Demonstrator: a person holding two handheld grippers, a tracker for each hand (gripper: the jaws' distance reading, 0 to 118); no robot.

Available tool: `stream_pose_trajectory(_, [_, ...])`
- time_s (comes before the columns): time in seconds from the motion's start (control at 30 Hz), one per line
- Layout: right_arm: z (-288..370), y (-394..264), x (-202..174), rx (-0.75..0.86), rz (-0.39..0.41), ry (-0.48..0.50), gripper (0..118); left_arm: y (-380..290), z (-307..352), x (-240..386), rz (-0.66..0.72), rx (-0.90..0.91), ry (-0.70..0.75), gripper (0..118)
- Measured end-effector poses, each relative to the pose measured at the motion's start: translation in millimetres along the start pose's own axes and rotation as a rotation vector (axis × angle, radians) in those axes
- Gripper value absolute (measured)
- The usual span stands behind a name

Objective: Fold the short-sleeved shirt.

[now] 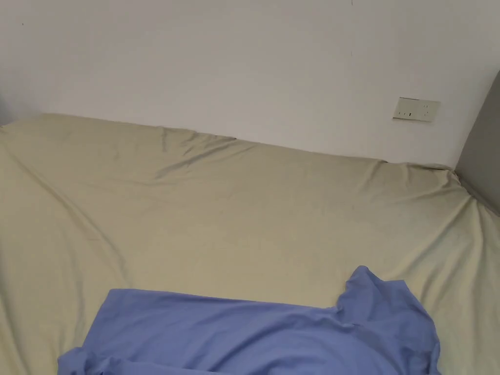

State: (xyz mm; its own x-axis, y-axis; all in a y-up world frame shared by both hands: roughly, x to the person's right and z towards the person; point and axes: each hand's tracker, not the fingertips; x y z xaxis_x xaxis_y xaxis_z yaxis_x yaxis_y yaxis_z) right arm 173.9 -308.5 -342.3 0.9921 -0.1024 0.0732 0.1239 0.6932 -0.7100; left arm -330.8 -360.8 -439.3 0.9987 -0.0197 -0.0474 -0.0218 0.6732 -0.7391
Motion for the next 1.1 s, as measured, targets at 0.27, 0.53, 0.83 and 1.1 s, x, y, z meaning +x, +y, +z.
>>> stream_pose_trajectory(0.27, [-40, -3, 27, -0.085, 0.025, -0.069, 83, 6, 0, 1, 0.003, -0.016, 0.000, 6])
stream_pose_trajectory(0.53, [-63, -3, 44, -0.077, -0.006, -0.091, 83, 13, 9, 6, -0.039, -0.013, 0.028, 6])
stream_pose_trajectory(0.83, [-78, 4, 42, -0.101, 0.034, -0.042, 34, 23, 33, 15, -0.104, 0.009, 0.048, 6])
stream_pose_trajectory(1.1, [-69, 11, 36, -0.079, -0.005, -0.029, 16, 33, 52, 20, -0.143, 0.057, 0.023, 5])
